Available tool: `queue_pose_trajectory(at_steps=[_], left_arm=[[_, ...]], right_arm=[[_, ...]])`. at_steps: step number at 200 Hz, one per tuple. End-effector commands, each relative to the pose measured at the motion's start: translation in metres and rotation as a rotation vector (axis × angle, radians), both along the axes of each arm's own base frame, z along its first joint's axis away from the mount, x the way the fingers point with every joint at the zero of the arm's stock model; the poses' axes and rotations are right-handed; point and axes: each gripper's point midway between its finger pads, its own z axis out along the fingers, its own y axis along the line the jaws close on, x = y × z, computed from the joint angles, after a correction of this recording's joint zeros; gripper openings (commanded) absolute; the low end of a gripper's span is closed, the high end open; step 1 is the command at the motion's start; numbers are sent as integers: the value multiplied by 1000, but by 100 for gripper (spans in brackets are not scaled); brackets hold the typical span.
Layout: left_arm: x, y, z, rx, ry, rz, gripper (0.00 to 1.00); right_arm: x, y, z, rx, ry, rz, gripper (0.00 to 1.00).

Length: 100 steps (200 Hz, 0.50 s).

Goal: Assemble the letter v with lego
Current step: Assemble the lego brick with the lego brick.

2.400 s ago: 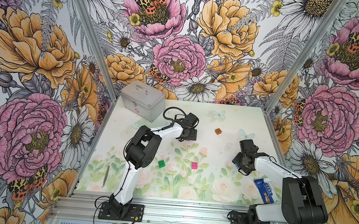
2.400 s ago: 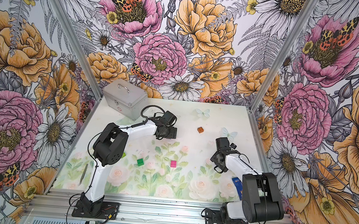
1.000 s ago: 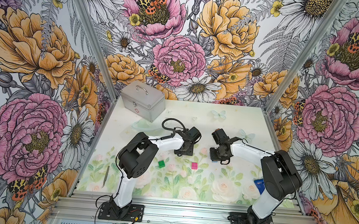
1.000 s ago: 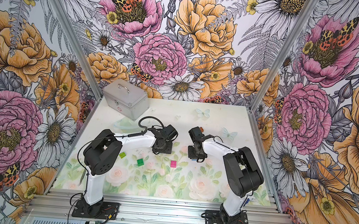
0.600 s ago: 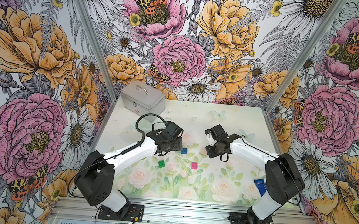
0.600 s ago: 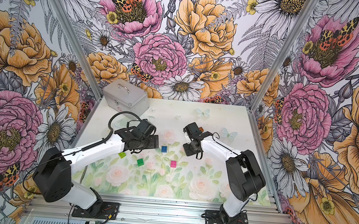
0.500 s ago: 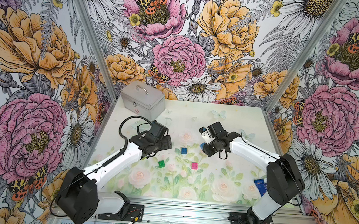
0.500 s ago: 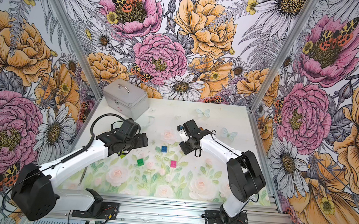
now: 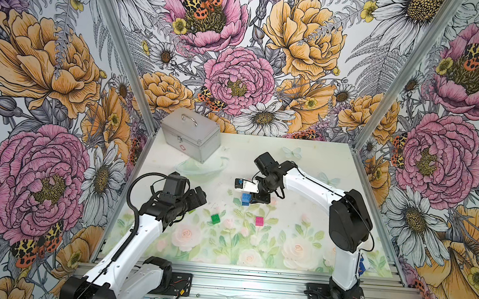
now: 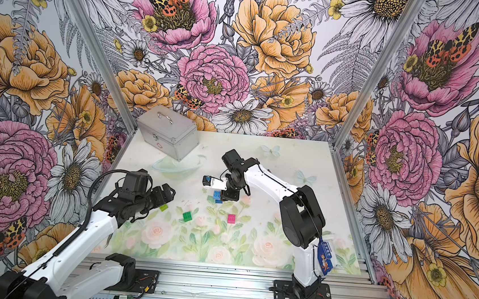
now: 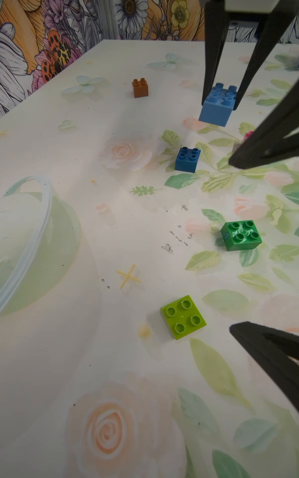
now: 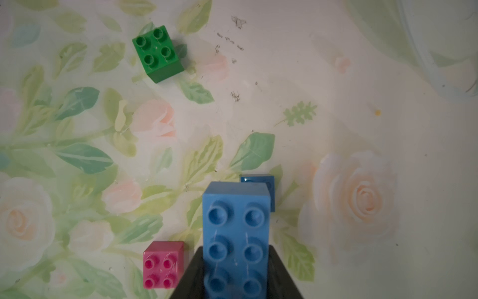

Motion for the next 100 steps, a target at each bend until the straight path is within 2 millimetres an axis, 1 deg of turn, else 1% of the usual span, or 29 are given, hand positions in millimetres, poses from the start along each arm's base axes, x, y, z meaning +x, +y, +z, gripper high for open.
queue_pose_trajectory(at_steps=[1, 10, 27, 53, 100], left_arm=[[3, -4, 7, -17, -37, -34, 94], [3, -4, 7, -16, -39, -35, 95], [2, -1, 5, -7, -35, -28, 95], [1, 1, 1, 4, -31, -18, 95], [2, 3, -1, 18, -26, -15, 96]], right_arm=[[-1, 3, -3, -38, 24, 92, 0], [5, 2, -7, -68, 13, 101, 0], [12, 6, -11, -82, 1, 95, 0], [15, 9, -21, -93, 12, 101, 0], [15, 17, -30, -95, 39, 98, 0]])
